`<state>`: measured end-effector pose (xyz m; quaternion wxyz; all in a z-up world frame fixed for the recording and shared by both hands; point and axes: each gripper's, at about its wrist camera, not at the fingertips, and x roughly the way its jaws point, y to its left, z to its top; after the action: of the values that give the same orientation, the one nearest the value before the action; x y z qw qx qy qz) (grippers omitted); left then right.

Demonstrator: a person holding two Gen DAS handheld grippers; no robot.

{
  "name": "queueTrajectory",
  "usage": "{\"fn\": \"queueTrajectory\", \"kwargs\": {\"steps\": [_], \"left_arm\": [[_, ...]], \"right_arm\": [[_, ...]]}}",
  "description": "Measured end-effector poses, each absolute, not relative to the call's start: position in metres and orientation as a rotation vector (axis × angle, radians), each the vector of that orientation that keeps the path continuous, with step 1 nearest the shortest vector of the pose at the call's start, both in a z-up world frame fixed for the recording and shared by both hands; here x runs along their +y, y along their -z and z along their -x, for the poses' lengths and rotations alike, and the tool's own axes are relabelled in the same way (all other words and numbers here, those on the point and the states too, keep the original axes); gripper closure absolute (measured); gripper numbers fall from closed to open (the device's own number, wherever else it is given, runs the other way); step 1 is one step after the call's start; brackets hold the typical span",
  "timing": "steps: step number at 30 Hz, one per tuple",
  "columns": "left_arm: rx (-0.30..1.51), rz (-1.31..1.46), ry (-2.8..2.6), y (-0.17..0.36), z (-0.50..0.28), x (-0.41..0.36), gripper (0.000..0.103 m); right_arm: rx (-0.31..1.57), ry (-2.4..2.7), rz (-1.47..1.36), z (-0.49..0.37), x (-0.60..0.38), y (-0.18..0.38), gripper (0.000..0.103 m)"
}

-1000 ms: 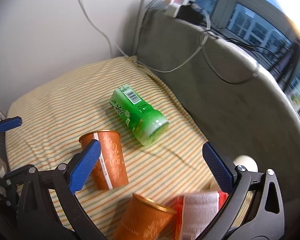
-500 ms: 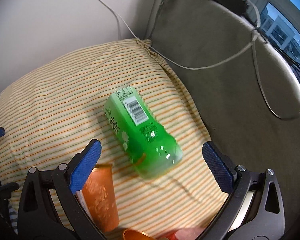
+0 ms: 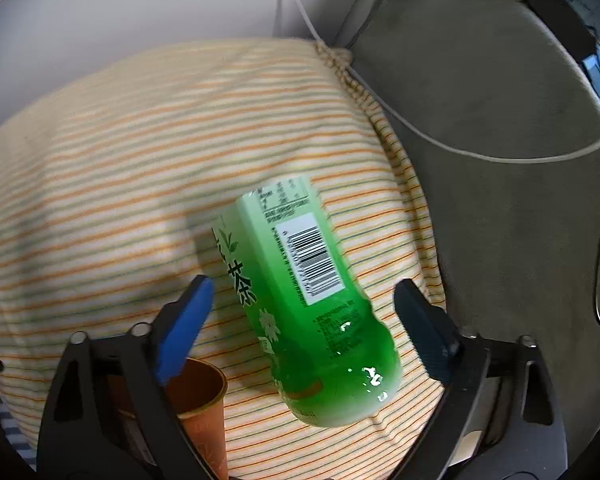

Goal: Flip cup upright
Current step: 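Close the right gripper on the green bottle and lift it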

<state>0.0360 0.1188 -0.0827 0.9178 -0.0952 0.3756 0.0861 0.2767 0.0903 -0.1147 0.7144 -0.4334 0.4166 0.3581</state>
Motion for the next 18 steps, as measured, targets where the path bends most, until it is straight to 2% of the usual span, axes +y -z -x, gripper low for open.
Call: {"fn": "queueTrajectory", "kwargs": {"steps": [2, 5, 18], "left_arm": [[0.768, 0.195, -0.180, 0.082, -0.036, 0.119, 0.017], [0.764, 0.196, -0.183, 0.080, -0.035, 0.121, 0.017], [0.737, 0.187, -0.188, 0.071, -0.024, 0.116, 0.017]], "right_arm": [[0.934, -0.775, 0.988, -0.275, 0.090, 0.120, 0.028], [0.925, -0.770, 0.977, -0.274, 0.088, 0.118, 0.033], [0.832, -0.750, 0.670, -0.276, 0.053, 0.048, 0.034]]}}
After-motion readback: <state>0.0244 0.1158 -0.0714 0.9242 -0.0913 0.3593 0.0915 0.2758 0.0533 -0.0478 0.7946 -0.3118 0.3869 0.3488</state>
